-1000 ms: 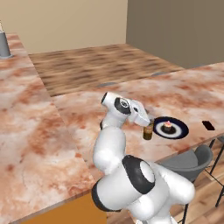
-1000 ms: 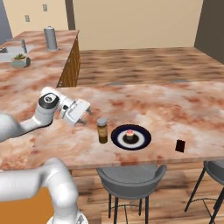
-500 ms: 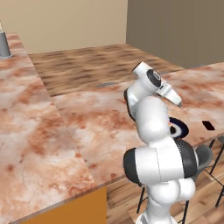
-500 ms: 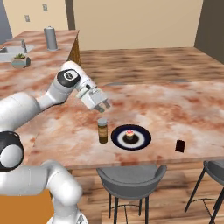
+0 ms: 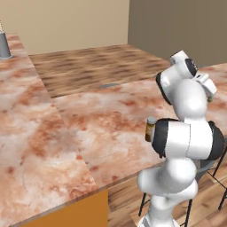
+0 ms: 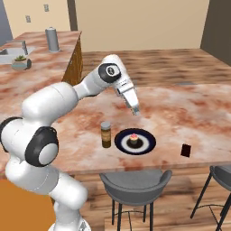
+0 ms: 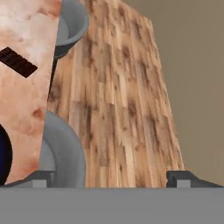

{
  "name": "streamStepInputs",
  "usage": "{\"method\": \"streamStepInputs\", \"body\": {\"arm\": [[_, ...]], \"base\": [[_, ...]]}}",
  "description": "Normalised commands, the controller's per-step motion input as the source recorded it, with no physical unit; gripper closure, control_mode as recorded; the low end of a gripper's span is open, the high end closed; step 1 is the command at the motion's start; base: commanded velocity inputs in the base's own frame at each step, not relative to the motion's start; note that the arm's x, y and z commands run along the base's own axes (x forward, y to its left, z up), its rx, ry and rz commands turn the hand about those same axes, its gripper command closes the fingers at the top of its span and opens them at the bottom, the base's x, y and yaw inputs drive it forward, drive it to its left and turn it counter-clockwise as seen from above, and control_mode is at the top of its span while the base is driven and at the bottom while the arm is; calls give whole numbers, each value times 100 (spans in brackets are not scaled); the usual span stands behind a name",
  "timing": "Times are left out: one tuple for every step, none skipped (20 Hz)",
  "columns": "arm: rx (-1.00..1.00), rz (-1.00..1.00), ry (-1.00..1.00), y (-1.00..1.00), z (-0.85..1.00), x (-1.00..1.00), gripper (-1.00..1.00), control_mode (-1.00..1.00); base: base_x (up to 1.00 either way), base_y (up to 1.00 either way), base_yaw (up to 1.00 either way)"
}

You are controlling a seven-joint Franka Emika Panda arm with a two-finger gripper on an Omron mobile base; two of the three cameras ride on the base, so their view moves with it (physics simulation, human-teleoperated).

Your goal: Take the cinnamon bottle from the cabinet and place it on the dining table, next to the plate with the cupcake. Then take the chocolate from the dining counter and place it on the cupcake plate.

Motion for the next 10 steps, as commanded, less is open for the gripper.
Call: {"method": "streamStepInputs", "body": {"arm": [[32,28,18,-92,-8,-12,-100,-100],[34,28,15,-92,-9,-14,-100,-100],[37,28,15,-92,-17,-16,-100,-100],[44,25,13,-94,-19,-18,-100,-100],[49,22,14,-99,-21,-18,-100,-100],[48,22,15,-100,-36,-14,-100,-100],[46,23,15,-100,-51,-8,-100,-100],[47,23,16,-100,-52,-7,-100,-100],[45,27,14,-96,-61,-4,-100,-100],[46,29,9,-92,-72,0,-100,-100]], "base": [[0,0,0],[0,0,0],[0,0,0],[0,0,0],[0,0,0],[0,0,0],[0,0,0],[0,0,0],[0,0,0],[0,0,0]]}}
